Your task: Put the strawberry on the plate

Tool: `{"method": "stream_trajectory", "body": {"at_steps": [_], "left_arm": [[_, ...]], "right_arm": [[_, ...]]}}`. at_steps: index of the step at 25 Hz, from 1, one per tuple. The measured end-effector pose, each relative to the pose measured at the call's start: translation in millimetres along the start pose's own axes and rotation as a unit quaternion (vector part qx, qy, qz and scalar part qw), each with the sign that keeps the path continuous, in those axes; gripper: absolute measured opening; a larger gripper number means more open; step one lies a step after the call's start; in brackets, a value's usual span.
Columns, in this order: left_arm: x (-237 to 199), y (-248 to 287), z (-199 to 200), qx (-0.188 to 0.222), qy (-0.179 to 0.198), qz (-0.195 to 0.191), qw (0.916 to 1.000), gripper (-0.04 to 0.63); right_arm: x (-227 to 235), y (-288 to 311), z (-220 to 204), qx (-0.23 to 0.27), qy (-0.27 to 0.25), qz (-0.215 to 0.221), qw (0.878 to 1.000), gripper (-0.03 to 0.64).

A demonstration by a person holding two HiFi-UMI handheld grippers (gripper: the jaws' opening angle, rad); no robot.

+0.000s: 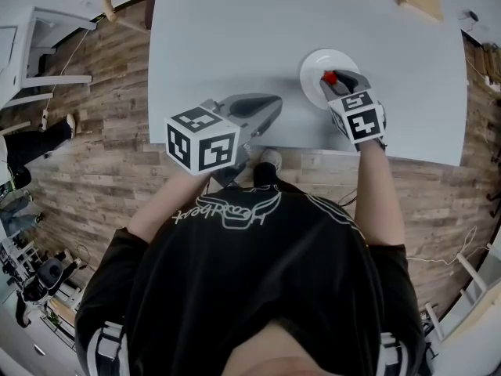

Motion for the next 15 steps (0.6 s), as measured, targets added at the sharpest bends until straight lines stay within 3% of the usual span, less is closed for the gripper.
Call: {"method": "stream_trajectory", "body": {"at_steps": [15], "left_arm": [[-8.1, -10.3, 0.5, 0.01, -0.002, 0.004, 0.9999, 0.006]], "right_arm": [[3.3, 2.0, 1.3, -0.026, 0.011, 0.007, 1.0, 0.135]]}}
Point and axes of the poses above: the fingertips, and each gripper's own axes: y forward along the fingers, x to its right, z out of its top, the point moved 1 cm from there along -y, backward along the fingers, and after that the axes turned 9 degrees about -y, right-handed, at the moved point
